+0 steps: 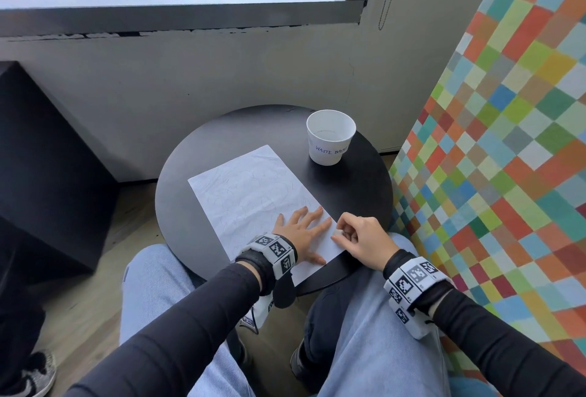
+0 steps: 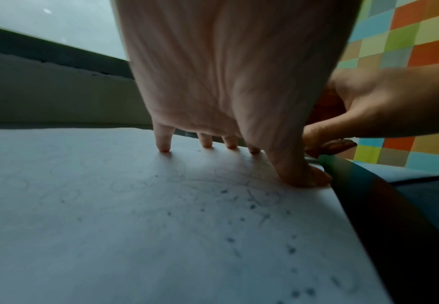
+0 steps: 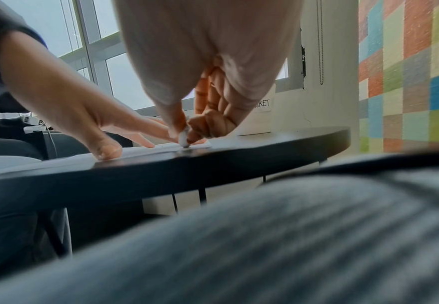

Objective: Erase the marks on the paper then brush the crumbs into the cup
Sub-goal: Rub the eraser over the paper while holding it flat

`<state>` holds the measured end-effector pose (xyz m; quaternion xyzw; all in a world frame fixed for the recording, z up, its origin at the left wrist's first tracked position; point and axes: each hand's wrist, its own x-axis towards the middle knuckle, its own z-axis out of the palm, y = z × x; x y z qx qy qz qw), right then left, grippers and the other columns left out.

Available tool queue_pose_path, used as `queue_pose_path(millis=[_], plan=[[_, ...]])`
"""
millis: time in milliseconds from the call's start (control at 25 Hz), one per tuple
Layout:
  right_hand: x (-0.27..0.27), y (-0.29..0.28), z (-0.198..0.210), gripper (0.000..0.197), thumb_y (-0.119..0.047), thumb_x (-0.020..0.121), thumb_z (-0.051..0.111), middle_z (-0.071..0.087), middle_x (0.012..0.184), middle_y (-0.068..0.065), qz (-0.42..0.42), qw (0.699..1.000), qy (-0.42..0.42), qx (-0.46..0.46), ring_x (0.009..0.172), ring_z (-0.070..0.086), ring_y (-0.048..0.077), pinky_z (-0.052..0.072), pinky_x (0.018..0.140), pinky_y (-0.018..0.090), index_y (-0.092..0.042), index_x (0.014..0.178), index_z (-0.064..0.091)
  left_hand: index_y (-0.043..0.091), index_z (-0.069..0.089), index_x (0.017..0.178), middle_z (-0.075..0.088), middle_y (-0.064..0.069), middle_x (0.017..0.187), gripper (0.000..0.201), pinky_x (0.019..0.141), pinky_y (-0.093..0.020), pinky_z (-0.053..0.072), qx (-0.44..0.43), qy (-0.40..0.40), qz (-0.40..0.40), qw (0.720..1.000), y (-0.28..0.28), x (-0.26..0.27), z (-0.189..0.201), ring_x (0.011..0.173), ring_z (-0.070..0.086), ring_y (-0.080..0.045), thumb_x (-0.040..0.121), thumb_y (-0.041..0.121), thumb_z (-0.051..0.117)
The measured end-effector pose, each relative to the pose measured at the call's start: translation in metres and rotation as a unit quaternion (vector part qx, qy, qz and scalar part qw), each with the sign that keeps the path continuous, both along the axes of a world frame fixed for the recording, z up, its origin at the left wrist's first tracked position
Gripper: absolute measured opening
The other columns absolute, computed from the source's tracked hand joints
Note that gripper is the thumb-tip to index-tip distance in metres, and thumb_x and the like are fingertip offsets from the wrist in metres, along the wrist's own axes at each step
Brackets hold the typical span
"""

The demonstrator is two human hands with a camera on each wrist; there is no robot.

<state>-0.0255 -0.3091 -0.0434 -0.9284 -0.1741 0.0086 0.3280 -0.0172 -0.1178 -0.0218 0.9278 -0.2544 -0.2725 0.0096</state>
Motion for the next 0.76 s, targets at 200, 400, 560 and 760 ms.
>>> queue_pose_path(millis=[200,400,560,760], plan=[[-0.003,0.0,0.002,0.013,-0.02,0.086,0.064,0.05,0.057,-0.004,-0.007,1.0,0.004,-0.015,0.055,0.044,0.009,0.04,0.059,0.025,-0.012,0.082,0.054,0.035,-0.003,0.157,-0.008,0.01,0.165,0.091,0.118,-0.06,0.002,-0.042,-0.01,-0.001,0.999,0.022,0.011,0.015,0.152,-0.012,-0.022,0.091,0.058,0.056],[0.002,-0.004,0.001,0.017,-0.02,0.083,0.068,0.048,0.061,-0.006,-0.045,0.997,-0.052,-0.036,0.059,0.045,0.009,0.045,0.061,0.031,-0.013,0.074,0.054,0.044,-0.003,0.155,-0.014,0.008,0.165,0.106,0.114,-0.065,-0.007,0.057,0.008,-0.075,0.996,0.045,0.013,0.022,0.15,-0.02,-0.027,0.079,0.063,0.068],[-0.005,0.005,0.002,0.014,-0.016,0.079,0.072,0.043,0.062,-0.015,0.016,0.999,-0.044,-0.012,0.057,0.042,0.0,0.041,0.061,0.023,-0.012,0.075,0.059,0.048,-0.01,0.152,-0.02,0.001,0.163,0.112,0.114,-0.067,-0.003,0.066,0.009,-0.053,0.996,0.036,0.003,0.015,0.15,-0.018,-0.031,0.076,0.066,0.07],[-0.01,0.011,0.0,0.019,-0.021,0.08,0.07,0.05,0.06,-0.009,0.082,0.996,-0.026,-0.014,0.055,0.043,0.001,0.04,0.06,0.019,-0.013,0.07,0.056,0.05,-0.011,0.151,-0.016,-0.003,0.164,0.108,0.114,-0.069,0.001,0.063,-0.002,-0.015,0.998,0.022,-0.002,0.011,0.149,-0.017,-0.035,0.077,0.069,0.065]])
